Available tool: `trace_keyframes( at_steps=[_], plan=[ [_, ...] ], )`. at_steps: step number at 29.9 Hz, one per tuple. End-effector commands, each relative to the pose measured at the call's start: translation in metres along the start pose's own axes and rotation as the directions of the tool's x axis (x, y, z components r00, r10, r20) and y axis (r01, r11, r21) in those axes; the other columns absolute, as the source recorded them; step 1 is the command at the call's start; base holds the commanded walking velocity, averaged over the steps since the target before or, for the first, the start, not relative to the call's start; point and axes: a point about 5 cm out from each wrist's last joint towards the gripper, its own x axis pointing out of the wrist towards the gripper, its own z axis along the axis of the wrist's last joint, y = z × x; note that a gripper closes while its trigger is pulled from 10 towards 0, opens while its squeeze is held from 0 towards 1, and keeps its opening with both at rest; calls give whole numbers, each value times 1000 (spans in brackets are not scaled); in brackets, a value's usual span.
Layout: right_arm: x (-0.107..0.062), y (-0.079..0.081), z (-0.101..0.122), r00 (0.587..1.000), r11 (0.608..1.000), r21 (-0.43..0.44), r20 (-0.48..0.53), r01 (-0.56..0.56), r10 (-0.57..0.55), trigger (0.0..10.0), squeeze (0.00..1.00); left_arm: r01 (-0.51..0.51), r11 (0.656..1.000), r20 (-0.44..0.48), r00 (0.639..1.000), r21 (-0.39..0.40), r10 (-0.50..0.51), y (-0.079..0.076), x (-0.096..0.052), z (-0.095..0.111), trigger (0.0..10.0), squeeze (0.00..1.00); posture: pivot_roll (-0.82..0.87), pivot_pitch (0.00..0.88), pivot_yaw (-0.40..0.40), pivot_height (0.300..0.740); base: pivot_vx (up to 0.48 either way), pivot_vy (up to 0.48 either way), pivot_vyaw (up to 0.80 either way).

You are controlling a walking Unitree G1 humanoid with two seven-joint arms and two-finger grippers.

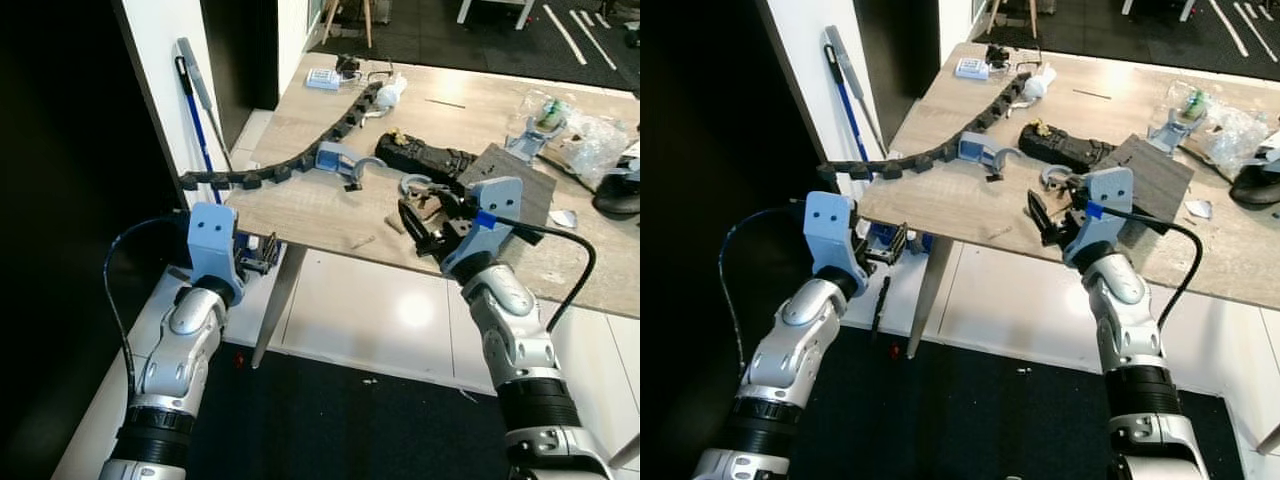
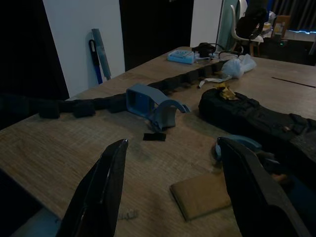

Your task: Picking trash to rubbish bin

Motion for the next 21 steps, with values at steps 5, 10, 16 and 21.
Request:
trace_keyframes(
  at_steps=[5,10,16,21],
  plan=[
    [0,1,1,1000,1000,-2,4,-8,8,10000,0,7,1000,16,1000,-9,-7,-2,-1,2,10000,0,1,123,-13,740,283,0,0],
    [0,0,1,1000,1000,-3,5,-9,9,10000,0,9,1000,16,1000,-11,-8,-2,-1,2,10000,0,1,122,-13,740,281,0,0],
    [0,1,1,1000,1000,-3,4,-10,10,10000,0,8,1000,17,1000,-13,-8,-1,-2,2,10000,0,1,121,-14,740,290,0,0],
    [0,1,1,1000,1000,-2,2,-10,10,10000,0,9,1000,17,1000,-14,-9,-1,-2,2,10000,0,2,128,-12,740,302,0,0]
  ],
)
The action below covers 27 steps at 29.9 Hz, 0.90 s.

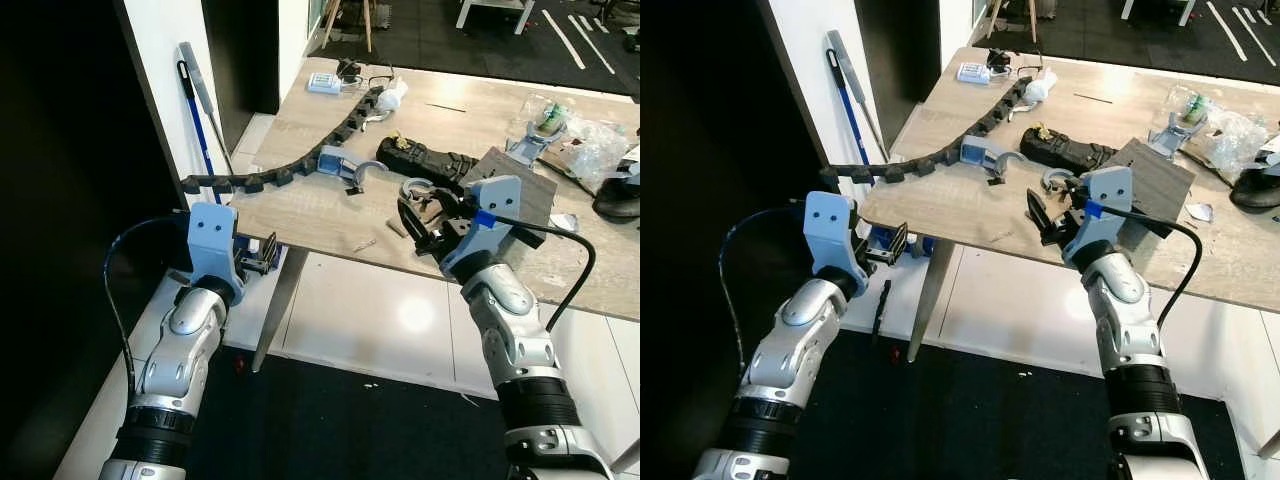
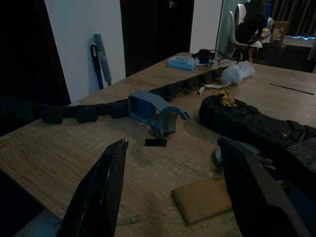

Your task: Picking trash to rubbish bin

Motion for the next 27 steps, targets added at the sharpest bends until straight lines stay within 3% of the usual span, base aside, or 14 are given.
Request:
trace_keyframes(
  at_steps=[1,14,27],
  plan=[
    [0,1,1,1000,1000,-1,1,-8,8,10000,0,6,1000,15,1000,-9,-5,-1,-2,2,10000,0,2,128,-12,740,300,0,0],
    [-1,1,0,1000,1000,-2,-2,-9,9,10000,0,5,1000,14,1000,-9,-5,-1,-2,2,10000,0,4,130,-11,740,304,0,0],
    [-2,2,-1,1000,1000,0,-3,-8,8,10000,0,-12,1000,20,1000,4,12,1,-2,2,10000,0,6,132,-10,740,0,0,0]
  ],
)
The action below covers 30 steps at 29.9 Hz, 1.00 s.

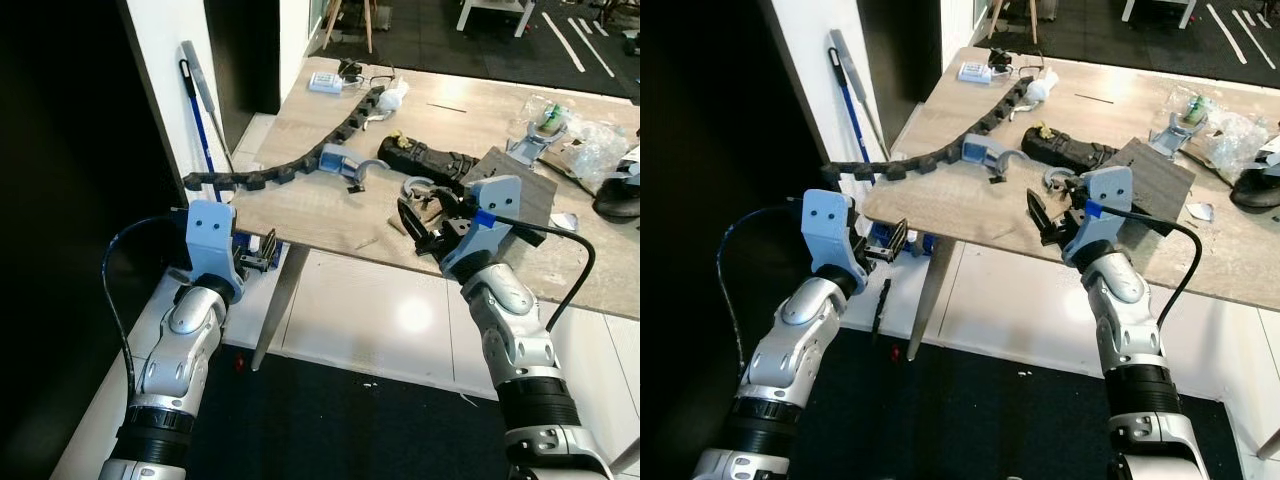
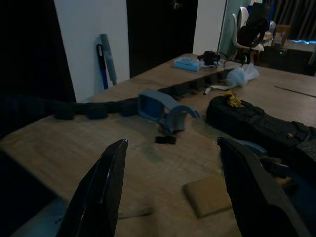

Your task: Picking trash to rubbish bin

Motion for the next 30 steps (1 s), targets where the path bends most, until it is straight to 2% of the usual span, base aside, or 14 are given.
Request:
trace_keyframes(
  at_steps=[1,8,13,15,18,21,22,24,25,26,27,29,30],
  plan=[
    [-2,1,-1,1000,1000,2,-2,-7,7,10000,0,-4,1000,1,1000,5,4,0,-2,-1,10000,0,6,132,-10,740,0,0,0],
    [-3,2,-4,1000,1000,12,-19,-2,2,10000,0,-1,1000,-6,1000,9,1,0,-2,-2,10000,0,7,134,-9,740,0,0,0],
    [-6,7,-15,997,998,59,-72,-8,12,10000,0,-1,1000,-14,1000,16,2,1,-3,-3,10000,0,7,135,-9,740,0,0,0],
    [-10,10,-24,993,996,87,-115,1,9,10000,0,0,1000,-22,1000,21,0,0,-4,-5,10000,0,9,141,-11,740,0,0,0],
    [-23,11,-54,965,993,99,-259,71,-43,10000,0,4,1000,-49,999,31,-2,0,-5,-10,10000,0,11,143,-10,740,0,0,0],
    [-29,10,-64,949,992,86,-309,87,-57,10000,0,6,999,-64,998,40,-3,0,-6,-12,10000,0,11,143,-10,740,0,0,0],
    [-51,7,-99,858,988,43,-503,145,-104,10000,0,8,998,-132,991,66,1,2,-12,-28,10000,0,6,143,-6,740,0,0,0],
    [-77,3,-129,740,985,-16,-658,169,-138,10000,0,-4,996,-221,975,94,24,9,-21,-48,10000,0,7,144,-6,740,0,0,0],
    [-87,2,-137,700,985,-34,-699,169,-144,10000,0,-12,995,-259,965,103,38,12,-25,-56,10000,0,7,144,-6,740,0,0,0],
    [-87,2,-137,700,985,-34,-699,169,-144,10000,0,-12,995,-259,965,103,38,12,-25,-56,10000,0,7,144,-6,740,0,0,0],
    [-98,3,-146,671,984,-32,-727,177,-145,10000,0,-39,993,-301,951,109,70,19,-33,-69,10000,0,7,144,-6,740,0,0,0],
    [-124,6,-163,620,981,-55,-768,184,-159,10000,0,-73,985,-415,900,157,132,37,-59,-104,10000,0,8,144,-6,740,0,0,0],
    [-131,7,-167,606,981,-60,-779,182,-160,10000,0,-77,983,-453,880,169,147,41,-68,-115,10000,0,8,144,-6,740,0,0,0]
  ],
)
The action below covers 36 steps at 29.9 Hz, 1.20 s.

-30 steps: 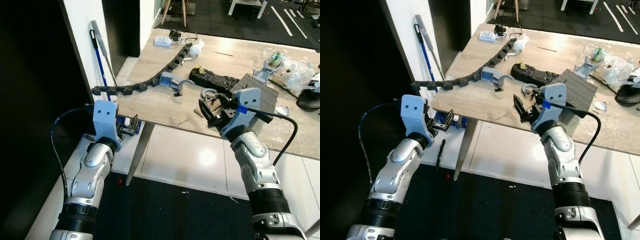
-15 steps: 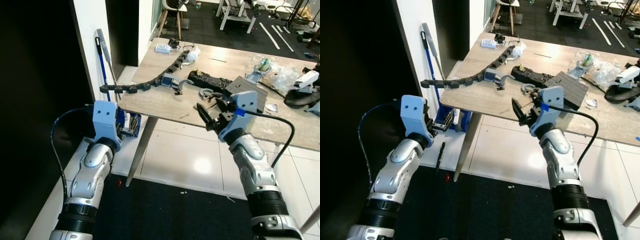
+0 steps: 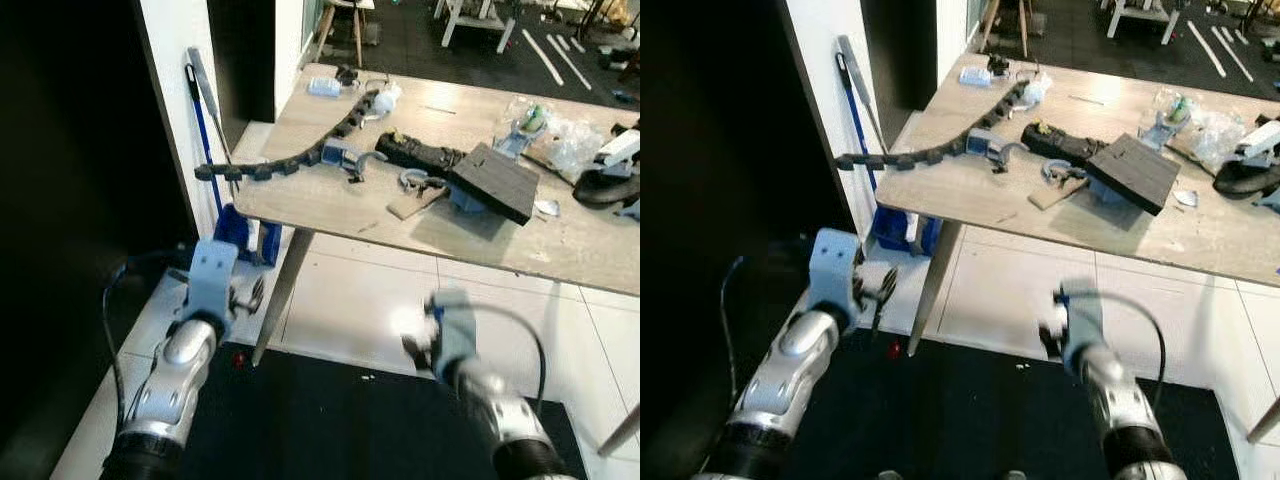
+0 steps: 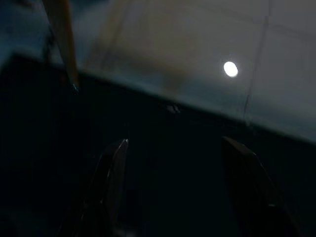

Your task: Picking trash to rubbish bin

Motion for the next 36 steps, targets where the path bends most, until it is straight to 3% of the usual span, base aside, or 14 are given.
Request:
trace_keyframes(
  at_steps=[1,8,14,16,17,18,19,25,29,31,32,35,36],
  plan=[
    [-4,0,-25,999,1000,-7,-51,17,-17,10000,0,-41,999,-165,985,19,44,13,-15,-48,10000,0,11,146,-7,740,0,0,0],
    [-4,2,-32,998,999,6,-49,43,-43,10000,0,-59,998,-263,963,-1,57,8,-25,-75,10000,0,8,140,-10,740,0,0,0],
    [1,1,-15,999,999,3,15,49,-49,10000,0,-73,997,-241,968,-5,69,6,-20,-70,10000,0,9,136,-13,740,0,0,0],
    [5,-3,7,994,998,2,94,56,-56,10000,0,-79,997,-183,980,-6,76,8,-8,-54,10000,0,12,136,-17,740,0,0,0],
    [5,-3,7,994,998,2,94,56,-56,10000,0,-79,997,-183,980,-6,76,8,-8,-54,10000,0,12,136,-17,740,0,0,0],
    [7,-11,41,974,997,10,215,75,-75,10000,0,-77,997,-91,993,-9,76,10,9,-26,10000,0,10,130,-16,740,0,0,0],
    [7,-14,52,963,996,16,255,83,-84,10000,0,-77,997,-59,995,-13,76,11,14,-16,10000,0,10,130,-16,740,0,0,0],
    [5,-27,81,926,989,75,349,128,-146,10000,0,-73,997,49,996,-36,75,14,26,18,10000,0,7,128,-13,740,0,0,0],
    [7,-25,58,952,991,47,277,126,-134,10000,0,-47,999,-12,999,1,47,11,17,-4,10000,0,8,132,-15,740,0,0,0],
    [6,-15,27,978,995,20,182,101,-103,10000,0,-31,999,-96,995,37,35,10,3,-34,10000,0,8,139,-16,740,0,0,0],
    [6,-15,27,978,995,20,182,101,-103,10000,0,-31,999,-96,995,37,35,10,3,-34,10000,0,8,139,-16,740,0,0,0],
    [2,-1,-7,994,998,2,90,62,-62,10000,0,-34,999,-168,985,41,41,10,-18,-61,10000,0,12,146,-16,740,0,0,0],
    [2,-1,-7,994,998,2,90,62,-62,10000,0,-34,999,-168,985,41,41,10,-18,-61,10000,0,12,146,-16,740,0,0,0]
  ],
)
